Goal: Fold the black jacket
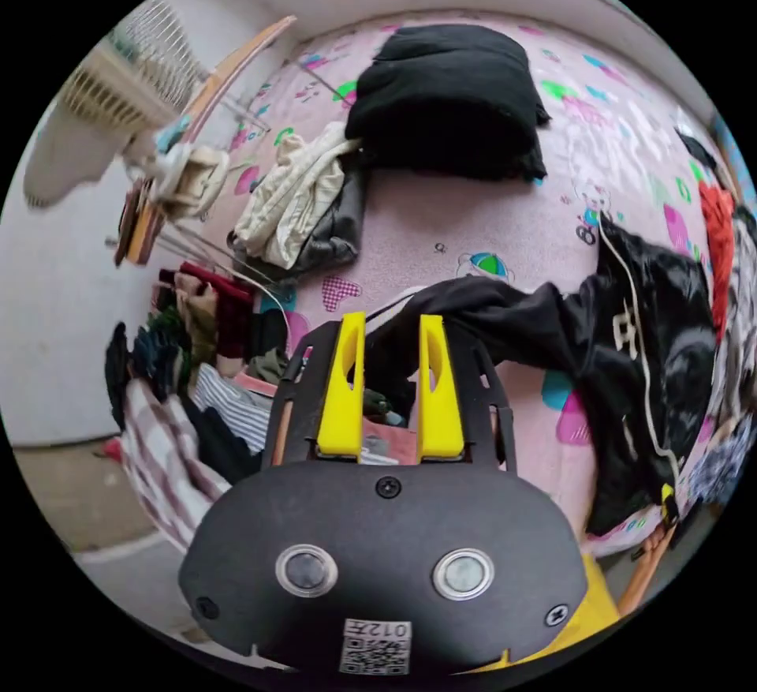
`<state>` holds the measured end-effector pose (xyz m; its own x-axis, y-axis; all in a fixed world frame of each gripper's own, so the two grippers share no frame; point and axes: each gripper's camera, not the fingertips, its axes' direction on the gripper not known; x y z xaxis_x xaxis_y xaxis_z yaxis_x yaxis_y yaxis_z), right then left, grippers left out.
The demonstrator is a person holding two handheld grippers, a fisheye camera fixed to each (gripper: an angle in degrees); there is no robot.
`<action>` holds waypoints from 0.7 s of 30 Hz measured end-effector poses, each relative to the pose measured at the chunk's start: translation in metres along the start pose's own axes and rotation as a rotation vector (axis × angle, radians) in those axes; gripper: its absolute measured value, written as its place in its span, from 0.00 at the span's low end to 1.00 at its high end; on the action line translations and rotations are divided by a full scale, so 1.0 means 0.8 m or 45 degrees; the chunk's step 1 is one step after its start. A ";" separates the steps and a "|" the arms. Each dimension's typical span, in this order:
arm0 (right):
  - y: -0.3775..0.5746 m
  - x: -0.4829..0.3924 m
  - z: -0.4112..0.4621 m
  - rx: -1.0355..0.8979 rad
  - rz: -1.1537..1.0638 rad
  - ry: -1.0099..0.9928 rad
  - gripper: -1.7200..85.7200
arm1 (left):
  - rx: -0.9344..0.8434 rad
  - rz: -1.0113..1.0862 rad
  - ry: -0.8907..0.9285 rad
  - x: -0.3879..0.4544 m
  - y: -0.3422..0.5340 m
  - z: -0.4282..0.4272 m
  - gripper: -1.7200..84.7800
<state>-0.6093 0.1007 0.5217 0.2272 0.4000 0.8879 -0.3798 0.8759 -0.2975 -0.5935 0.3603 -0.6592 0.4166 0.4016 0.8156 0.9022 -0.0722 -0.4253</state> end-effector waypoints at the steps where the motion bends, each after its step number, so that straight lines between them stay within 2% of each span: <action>1: -0.005 -0.005 -0.004 0.000 -0.022 0.004 0.03 | 0.045 -0.118 0.038 -0.016 0.017 0.001 0.09; 3: -0.024 -0.024 -0.022 0.018 -0.107 0.019 0.03 | 0.124 -0.291 0.112 -0.046 0.046 -0.003 0.09; 5: -0.040 -0.034 -0.035 0.036 -0.145 0.000 0.03 | 0.341 -0.340 0.316 -0.058 0.091 -0.034 0.09; 6: -0.050 -0.038 -0.042 0.042 -0.154 -0.025 0.03 | 0.400 -0.280 0.367 -0.049 0.103 -0.044 0.09; 8: -0.064 -0.043 -0.049 0.052 -0.167 -0.053 0.04 | 0.437 0.123 0.477 0.032 0.152 -0.072 0.10; 9: -0.071 -0.047 -0.052 0.049 -0.176 -0.067 0.04 | 0.414 0.235 0.506 0.061 0.168 -0.075 0.11; 11: -0.079 -0.050 -0.053 0.039 -0.189 -0.089 0.03 | 0.310 0.673 0.642 0.188 0.259 -0.069 0.13; 14: -0.086 -0.051 -0.054 0.015 -0.185 -0.100 0.04 | 0.150 1.012 0.698 0.319 0.388 -0.047 0.16; 17: -0.086 -0.045 -0.058 0.004 -0.164 -0.146 0.04 | 0.151 1.097 0.646 0.378 0.473 -0.043 0.18; 19: -0.085 -0.043 -0.063 0.000 -0.168 -0.165 0.04 | 0.220 1.048 0.564 0.389 0.496 -0.045 0.18; 21: -0.085 -0.040 -0.069 -0.012 -0.180 -0.182 0.04 | 0.190 1.031 0.535 0.398 0.506 -0.037 0.17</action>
<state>-0.5414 0.0434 0.4940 0.1474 0.2311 0.9617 -0.3446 0.9234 -0.1691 -0.0926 0.4324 -0.5599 0.9467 -0.0862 0.3103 0.3063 -0.0565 -0.9503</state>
